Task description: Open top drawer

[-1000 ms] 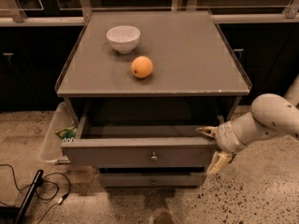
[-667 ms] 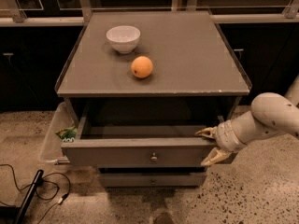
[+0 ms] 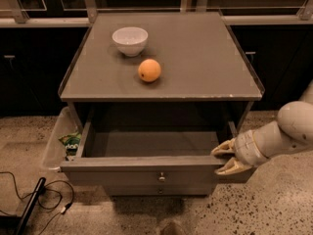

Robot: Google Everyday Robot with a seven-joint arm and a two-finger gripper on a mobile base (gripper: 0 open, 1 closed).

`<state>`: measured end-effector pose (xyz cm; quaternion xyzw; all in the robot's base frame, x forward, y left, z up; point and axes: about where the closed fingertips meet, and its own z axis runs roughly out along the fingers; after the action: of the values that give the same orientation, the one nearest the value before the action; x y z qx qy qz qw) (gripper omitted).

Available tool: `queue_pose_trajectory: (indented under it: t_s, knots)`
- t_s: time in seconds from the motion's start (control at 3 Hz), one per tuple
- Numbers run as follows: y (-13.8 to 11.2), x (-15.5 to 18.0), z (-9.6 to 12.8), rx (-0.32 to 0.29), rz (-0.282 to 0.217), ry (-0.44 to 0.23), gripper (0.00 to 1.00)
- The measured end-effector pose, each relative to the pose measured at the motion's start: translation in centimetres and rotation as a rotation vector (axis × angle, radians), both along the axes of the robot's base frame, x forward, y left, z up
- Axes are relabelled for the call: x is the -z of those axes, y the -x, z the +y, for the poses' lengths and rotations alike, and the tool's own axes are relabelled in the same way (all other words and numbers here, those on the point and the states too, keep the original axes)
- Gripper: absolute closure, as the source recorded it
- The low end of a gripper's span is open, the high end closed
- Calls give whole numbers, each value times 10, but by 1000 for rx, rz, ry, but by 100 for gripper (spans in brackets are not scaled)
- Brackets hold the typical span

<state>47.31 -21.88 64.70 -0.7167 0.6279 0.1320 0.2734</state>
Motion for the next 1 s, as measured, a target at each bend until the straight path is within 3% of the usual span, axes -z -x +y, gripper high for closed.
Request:
queue_pose_trajectory:
  t_s: [0.33,1.0]
  knots:
    - [0,0,0,0,0,0,86]
    - [0,0,0,0,0,0,39]
